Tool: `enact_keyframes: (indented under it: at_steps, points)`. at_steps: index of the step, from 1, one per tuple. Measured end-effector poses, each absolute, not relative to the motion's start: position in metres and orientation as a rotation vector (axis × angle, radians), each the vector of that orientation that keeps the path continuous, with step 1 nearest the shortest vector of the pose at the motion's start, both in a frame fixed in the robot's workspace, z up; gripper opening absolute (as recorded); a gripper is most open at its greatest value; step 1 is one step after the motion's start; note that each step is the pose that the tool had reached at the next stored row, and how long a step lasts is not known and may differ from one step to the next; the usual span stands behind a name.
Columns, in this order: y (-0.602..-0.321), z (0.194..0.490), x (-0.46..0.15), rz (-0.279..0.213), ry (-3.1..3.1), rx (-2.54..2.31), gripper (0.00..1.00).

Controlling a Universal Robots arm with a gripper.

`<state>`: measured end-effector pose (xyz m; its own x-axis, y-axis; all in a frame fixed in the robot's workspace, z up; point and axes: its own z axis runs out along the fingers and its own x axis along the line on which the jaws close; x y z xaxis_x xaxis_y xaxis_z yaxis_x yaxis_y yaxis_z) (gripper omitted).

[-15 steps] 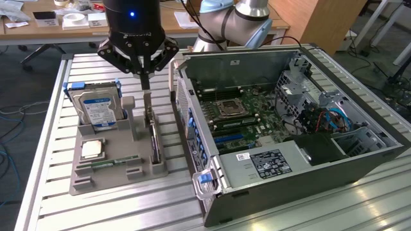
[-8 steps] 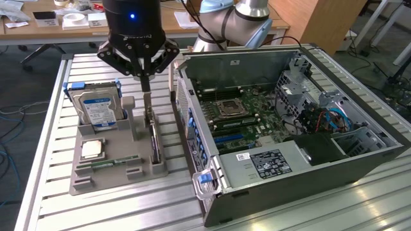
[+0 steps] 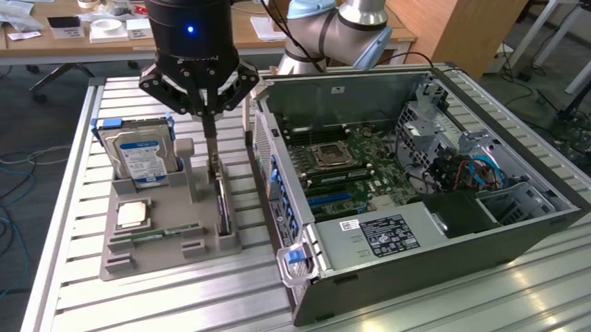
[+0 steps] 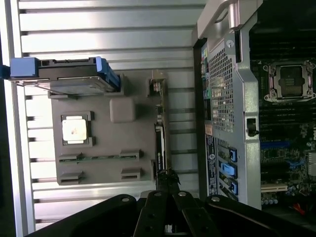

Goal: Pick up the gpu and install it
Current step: 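Reach for the gpu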

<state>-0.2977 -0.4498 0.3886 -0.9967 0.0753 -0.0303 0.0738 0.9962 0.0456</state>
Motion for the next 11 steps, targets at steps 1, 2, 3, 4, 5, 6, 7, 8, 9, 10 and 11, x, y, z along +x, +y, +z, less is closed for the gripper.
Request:
enact_keyframes:
  at_steps: [1,2,3,4,5,6,7,8,9,10,11]
  points:
    - [-0.4507,0.3883,-0.2979,0.069,3.107,0.116,0.11]
    - [-0.4515,0.3879,-0.298,0.069,3.107,0.116,0.11]
    - [-0.4519,0.3876,-0.2982,0.069,3.107,0.116,0.11]
    - [-0.452,0.3875,-0.2982,0.069,3.107,0.116,0.11]
    - [-0.452,0.3875,-0.2982,0.069,3.107,0.116,0.11]
    - [-0.452,0.3875,-0.2982,0.069,3.107,0.116,0.11]
    - [-0.452,0.3876,-0.2982,0.069,3.107,0.116,0.11]
    - [-0.452,0.3876,-0.2982,0.069,3.107,0.116,0.11]
    - [-0.452,0.3876,-0.2982,0.069,3.107,0.116,0.11]
    - [-0.452,0.3874,-0.2982,0.069,3.107,0.116,0.11]
    - [-0.4521,0.3866,-0.2982,0.069,3.107,0.116,0.11]
